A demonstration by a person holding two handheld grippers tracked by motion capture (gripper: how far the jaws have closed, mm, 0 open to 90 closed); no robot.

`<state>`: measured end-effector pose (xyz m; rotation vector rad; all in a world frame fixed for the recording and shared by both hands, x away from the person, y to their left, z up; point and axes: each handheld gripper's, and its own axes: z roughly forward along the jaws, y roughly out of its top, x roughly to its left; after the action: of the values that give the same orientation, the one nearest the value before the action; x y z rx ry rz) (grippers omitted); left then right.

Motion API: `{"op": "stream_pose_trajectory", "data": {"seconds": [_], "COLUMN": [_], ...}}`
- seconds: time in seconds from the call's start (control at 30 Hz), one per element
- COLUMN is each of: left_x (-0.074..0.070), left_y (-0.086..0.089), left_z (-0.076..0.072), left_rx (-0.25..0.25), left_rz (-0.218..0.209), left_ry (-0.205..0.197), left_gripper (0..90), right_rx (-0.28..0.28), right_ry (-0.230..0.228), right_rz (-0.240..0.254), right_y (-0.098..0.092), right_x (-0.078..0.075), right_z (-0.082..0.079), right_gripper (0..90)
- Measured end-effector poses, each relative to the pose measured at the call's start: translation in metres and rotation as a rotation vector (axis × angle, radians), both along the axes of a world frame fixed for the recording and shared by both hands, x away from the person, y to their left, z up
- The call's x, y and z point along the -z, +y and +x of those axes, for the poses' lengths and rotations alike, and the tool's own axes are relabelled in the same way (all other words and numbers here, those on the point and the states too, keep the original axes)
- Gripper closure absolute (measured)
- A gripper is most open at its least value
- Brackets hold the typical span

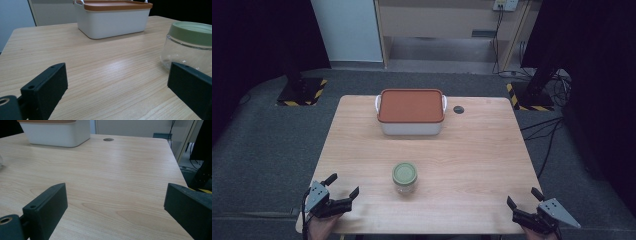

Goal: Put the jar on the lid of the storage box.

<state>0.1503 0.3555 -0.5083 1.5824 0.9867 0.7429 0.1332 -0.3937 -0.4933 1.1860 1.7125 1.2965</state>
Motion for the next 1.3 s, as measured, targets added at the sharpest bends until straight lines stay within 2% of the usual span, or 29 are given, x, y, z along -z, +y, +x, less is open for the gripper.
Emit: {"op": "stream_pose_trajectory", "data": {"seconds": [0.17,0.5,0.57,0.63,0.7,0.8,0.87,1.3], "left_x": [-0.001,-0.004,-0.007,-0.01,-0.014,-0.021,-0.028,-0.046], "left_y": [0.0,0.001,0.0,0.0,-0.003,-0.003,-0.005,-0.013], "left_z": [0.0,0.0,0.0,0.002,0.003,0.007,0.01,0.027], "left_rx": [0.008,0.02,0.029,0.045,0.056,0.092,0.122,0.209], "left_rz": [0.004,-0.011,-0.002,-0.01,0.0,-0.002,0.007,0.022], "left_ry": [0.004,0.005,0.004,0.004,0.002,0.006,-0.007,-0.006], "left_gripper": [1.2,0.5,0.5,0.3,0.4,0.4,0.4,0.5], "right_rx": [-0.005,-0.001,-0.001,0.0,0.0,-0.001,-0.002,-0.007], "right_ry": [-0.021,-0.015,-0.015,-0.016,-0.015,-0.016,-0.016,-0.018], "right_rz": [0.011,0.009,0.009,0.009,0.008,0.008,0.008,0.007], "right_y": [-0.001,-0.001,-0.001,-0.001,-0.001,-0.001,-0.001,-0.001], "right_x": [0.0,0.0,0.0,0.0,0.0,0.0,0.0,0.0], "right_z": [-0.003,-0.003,-0.002,-0.002,-0.002,-0.002,-0.003,-0.003], "right_gripper": [4.9,4.8,4.9,4.9,4.8,4.9,4.9,5.0]}}
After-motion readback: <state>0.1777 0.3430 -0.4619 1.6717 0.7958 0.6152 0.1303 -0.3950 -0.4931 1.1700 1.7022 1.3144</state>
